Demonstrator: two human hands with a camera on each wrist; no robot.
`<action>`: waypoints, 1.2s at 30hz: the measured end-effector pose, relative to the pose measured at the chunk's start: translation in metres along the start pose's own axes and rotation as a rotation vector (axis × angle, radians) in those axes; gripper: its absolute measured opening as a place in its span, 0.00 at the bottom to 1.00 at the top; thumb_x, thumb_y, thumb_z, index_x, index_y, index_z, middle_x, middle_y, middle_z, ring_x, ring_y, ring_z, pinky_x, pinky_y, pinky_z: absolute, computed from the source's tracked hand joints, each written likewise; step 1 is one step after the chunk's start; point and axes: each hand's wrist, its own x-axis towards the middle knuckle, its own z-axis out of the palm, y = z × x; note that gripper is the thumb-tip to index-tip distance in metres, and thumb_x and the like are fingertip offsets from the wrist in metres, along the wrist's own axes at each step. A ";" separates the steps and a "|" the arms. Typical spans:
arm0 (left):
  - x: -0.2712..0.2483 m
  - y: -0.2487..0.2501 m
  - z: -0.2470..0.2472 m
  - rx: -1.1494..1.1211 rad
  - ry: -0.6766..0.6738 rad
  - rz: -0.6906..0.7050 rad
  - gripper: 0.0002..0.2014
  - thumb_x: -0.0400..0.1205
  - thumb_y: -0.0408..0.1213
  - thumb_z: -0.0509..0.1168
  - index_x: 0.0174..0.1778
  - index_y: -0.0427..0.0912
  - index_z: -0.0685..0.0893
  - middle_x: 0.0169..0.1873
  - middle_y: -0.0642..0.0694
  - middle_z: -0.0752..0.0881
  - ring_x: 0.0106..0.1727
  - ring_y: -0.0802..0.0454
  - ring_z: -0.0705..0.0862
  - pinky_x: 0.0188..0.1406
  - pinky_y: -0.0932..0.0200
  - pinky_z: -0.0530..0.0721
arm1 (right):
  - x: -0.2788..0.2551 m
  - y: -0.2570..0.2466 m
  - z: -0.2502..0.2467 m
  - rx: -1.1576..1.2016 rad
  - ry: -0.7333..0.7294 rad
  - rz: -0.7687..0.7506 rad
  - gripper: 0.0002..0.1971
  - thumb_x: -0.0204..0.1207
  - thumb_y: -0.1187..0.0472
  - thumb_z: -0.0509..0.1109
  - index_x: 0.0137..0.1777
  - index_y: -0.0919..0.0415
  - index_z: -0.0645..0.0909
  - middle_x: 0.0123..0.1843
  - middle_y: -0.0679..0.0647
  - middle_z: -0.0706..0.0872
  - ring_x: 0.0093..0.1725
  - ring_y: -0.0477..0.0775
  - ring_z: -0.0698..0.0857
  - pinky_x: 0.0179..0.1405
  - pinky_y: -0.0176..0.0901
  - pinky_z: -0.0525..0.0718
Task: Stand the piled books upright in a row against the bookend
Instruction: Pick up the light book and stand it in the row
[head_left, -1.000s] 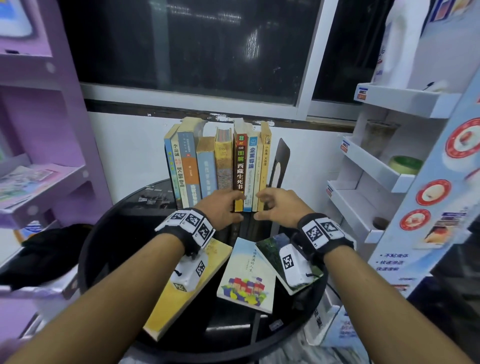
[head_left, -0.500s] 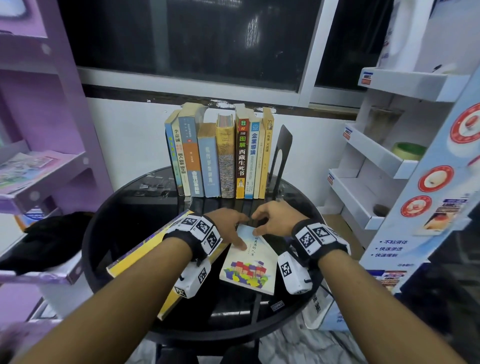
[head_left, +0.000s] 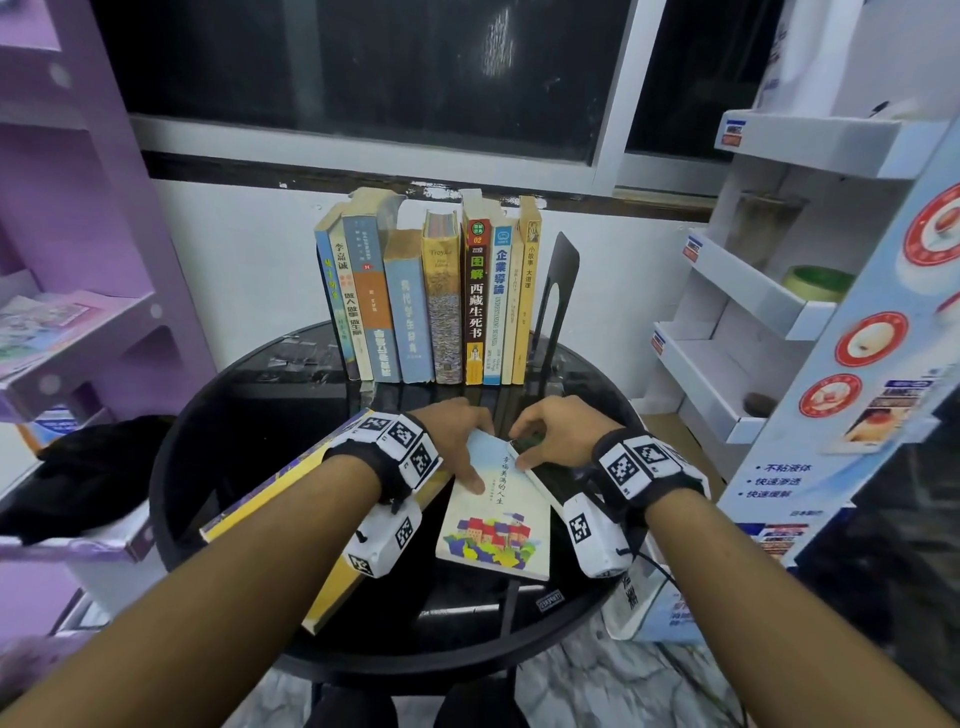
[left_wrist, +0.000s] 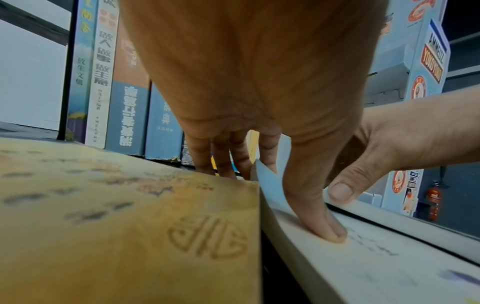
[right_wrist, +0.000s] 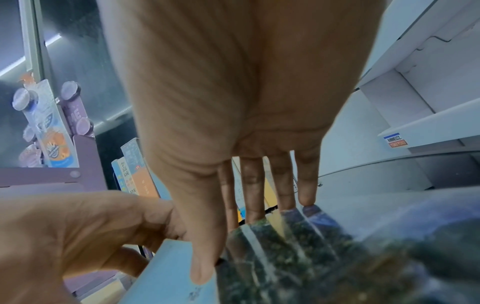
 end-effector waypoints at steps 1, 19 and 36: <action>0.000 -0.001 0.000 -0.016 0.004 0.005 0.34 0.69 0.49 0.79 0.67 0.45 0.73 0.61 0.44 0.77 0.60 0.48 0.77 0.54 0.56 0.75 | 0.001 0.002 -0.001 0.007 -0.001 0.007 0.20 0.71 0.55 0.78 0.63 0.56 0.84 0.61 0.51 0.86 0.58 0.49 0.83 0.61 0.43 0.82; -0.011 -0.013 -0.023 -0.290 0.183 0.014 0.31 0.70 0.31 0.78 0.68 0.40 0.74 0.61 0.43 0.82 0.63 0.46 0.81 0.57 0.58 0.79 | 0.008 0.004 -0.017 0.026 -0.035 0.047 0.18 0.78 0.49 0.71 0.64 0.55 0.84 0.64 0.49 0.83 0.60 0.48 0.80 0.60 0.40 0.77; -0.022 -0.024 -0.040 -0.506 0.445 0.001 0.25 0.69 0.26 0.78 0.58 0.45 0.77 0.59 0.47 0.80 0.58 0.48 0.80 0.47 0.55 0.84 | 0.014 -0.016 -0.043 0.378 0.100 -0.015 0.07 0.75 0.63 0.75 0.48 0.54 0.80 0.54 0.57 0.87 0.55 0.58 0.86 0.57 0.55 0.86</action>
